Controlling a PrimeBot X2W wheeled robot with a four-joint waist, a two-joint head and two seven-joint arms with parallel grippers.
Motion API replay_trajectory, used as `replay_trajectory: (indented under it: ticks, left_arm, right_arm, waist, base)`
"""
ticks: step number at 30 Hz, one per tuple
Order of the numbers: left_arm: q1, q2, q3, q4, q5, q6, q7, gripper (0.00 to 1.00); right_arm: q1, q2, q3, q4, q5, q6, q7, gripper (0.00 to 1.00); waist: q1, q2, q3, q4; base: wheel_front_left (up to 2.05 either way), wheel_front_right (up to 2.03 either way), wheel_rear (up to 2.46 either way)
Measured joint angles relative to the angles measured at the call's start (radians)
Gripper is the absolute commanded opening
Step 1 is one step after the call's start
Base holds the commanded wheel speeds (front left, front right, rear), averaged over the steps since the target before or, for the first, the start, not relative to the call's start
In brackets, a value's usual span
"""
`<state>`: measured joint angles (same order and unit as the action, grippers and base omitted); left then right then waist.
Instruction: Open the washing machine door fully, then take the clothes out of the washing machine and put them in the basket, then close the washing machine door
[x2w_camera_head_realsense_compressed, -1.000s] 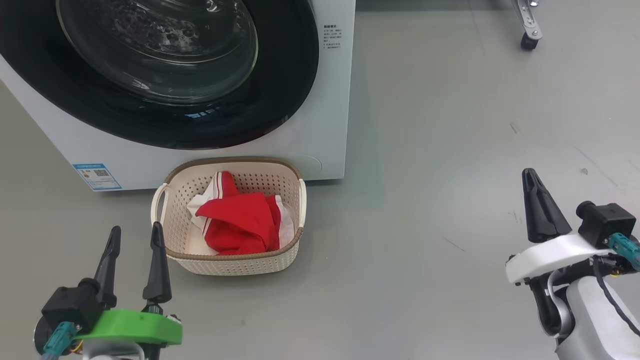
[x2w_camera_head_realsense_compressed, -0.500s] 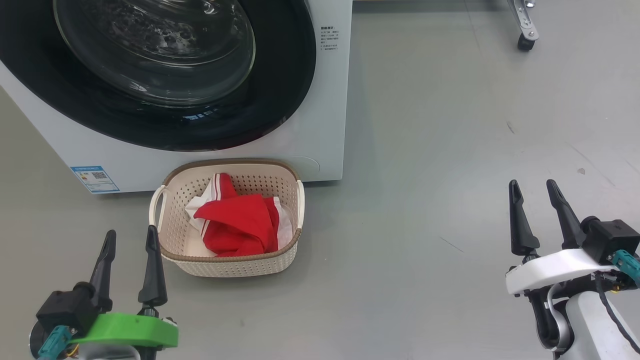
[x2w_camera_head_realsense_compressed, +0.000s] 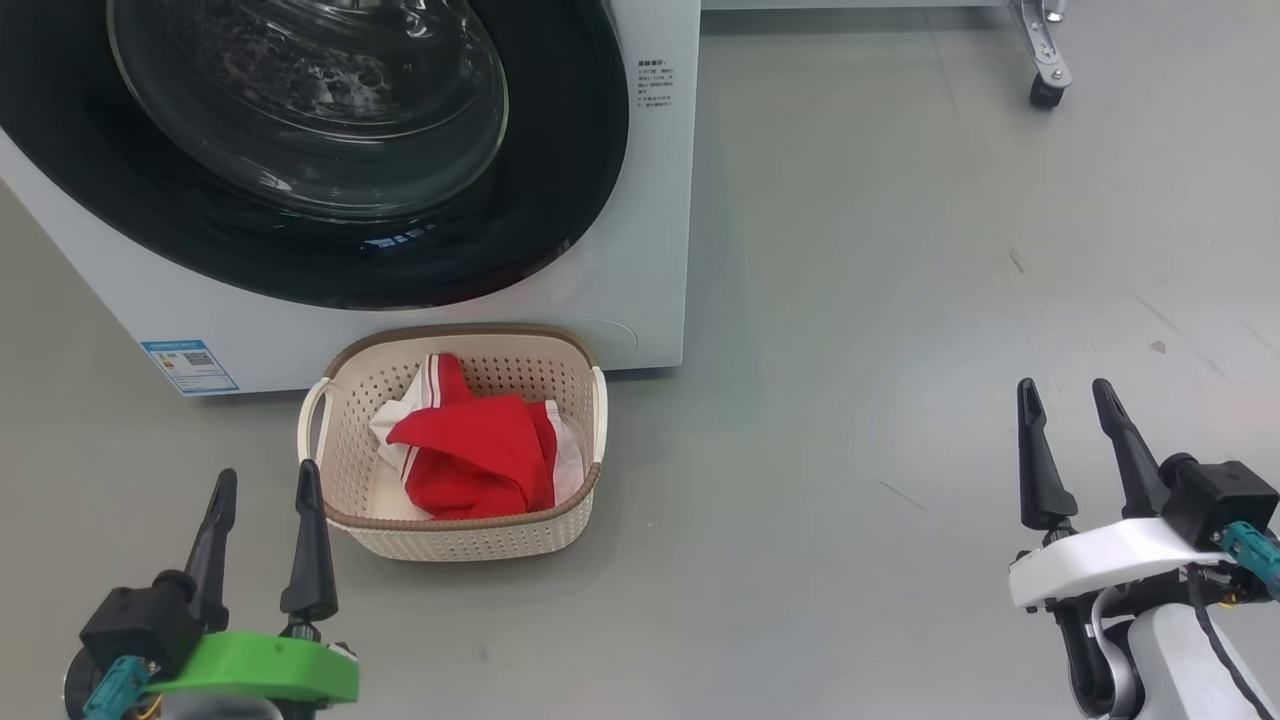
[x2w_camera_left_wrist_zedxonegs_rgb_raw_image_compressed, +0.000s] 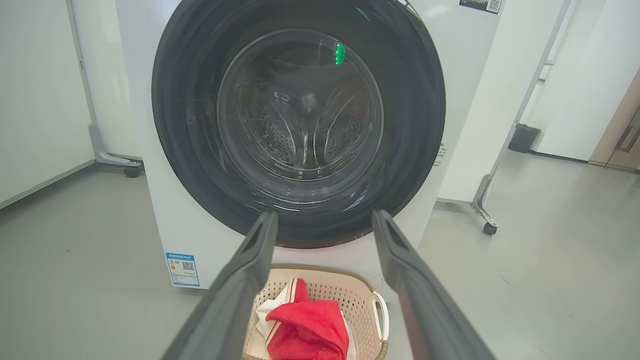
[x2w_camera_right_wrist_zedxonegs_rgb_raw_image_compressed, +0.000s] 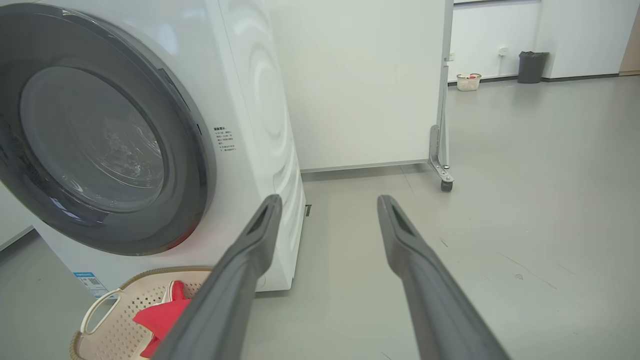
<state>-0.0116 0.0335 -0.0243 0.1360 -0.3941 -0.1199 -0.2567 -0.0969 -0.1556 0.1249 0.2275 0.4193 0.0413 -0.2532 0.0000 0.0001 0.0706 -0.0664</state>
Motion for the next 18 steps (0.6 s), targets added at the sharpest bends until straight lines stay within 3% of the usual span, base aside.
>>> replay_trajectory:
  ticks: [18]
  left_arm:
    - [0.022, 0.000, -0.016, 0.009, 0.037, 0.000, 0.000, 1.00]
  right_arm:
    - [0.037, 0.007, -0.009, -0.014, -0.028, 0.011, 0.000, 1.00]
  waist:
    - [0.0000, 0.0000, -0.018, -0.002]
  base:
    - [0.00, 0.00, 0.00]
